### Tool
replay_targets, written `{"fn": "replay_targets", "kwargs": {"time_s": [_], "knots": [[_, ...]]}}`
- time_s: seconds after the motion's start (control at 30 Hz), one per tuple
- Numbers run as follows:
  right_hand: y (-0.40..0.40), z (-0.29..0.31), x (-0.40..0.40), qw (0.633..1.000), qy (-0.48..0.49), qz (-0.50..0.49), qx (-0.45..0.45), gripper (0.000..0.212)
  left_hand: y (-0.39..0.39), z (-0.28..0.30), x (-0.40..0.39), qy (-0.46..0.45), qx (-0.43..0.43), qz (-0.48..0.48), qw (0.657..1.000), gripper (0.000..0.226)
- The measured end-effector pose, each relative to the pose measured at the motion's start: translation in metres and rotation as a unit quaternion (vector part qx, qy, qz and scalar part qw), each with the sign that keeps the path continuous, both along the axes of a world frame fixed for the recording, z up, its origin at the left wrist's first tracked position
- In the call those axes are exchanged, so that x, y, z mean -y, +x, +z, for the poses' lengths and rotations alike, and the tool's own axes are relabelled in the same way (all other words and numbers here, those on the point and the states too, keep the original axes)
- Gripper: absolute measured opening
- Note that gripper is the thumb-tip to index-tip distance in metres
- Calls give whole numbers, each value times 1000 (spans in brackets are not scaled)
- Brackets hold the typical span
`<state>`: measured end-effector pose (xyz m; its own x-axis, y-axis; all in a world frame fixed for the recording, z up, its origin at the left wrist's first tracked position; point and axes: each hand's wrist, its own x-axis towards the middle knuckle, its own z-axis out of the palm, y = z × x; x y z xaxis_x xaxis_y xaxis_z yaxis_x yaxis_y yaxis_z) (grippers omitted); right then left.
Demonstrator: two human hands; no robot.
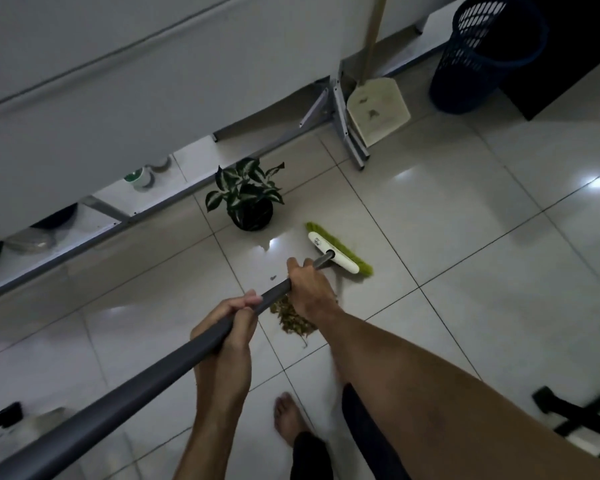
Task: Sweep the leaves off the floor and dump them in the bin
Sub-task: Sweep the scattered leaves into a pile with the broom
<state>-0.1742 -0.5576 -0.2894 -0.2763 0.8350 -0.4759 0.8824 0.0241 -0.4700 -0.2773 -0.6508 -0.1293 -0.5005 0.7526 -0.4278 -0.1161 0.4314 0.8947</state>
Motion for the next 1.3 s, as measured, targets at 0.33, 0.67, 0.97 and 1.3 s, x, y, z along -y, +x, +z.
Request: {"fn": "replay_targets", "kwargs": {"time_s": [0.33, 0.67, 0.97, 1.3], "knots": [[-56, 26, 40, 997, 6, 62, 46, 33, -57, 22, 21, -111, 93, 73, 987, 11], [-44, 52, 49, 995, 71, 17, 72, 25, -83, 37, 31, -53, 58, -98, 992, 18], [-33, -5, 53, 996, 36, 35, 74, 20, -79, -22, 22, -104, 57, -56, 991, 13], [-86, 25, 92, 995, 5, 100, 29, 18, -100, 28, 70, -90, 46, 49, 994, 15]]}}
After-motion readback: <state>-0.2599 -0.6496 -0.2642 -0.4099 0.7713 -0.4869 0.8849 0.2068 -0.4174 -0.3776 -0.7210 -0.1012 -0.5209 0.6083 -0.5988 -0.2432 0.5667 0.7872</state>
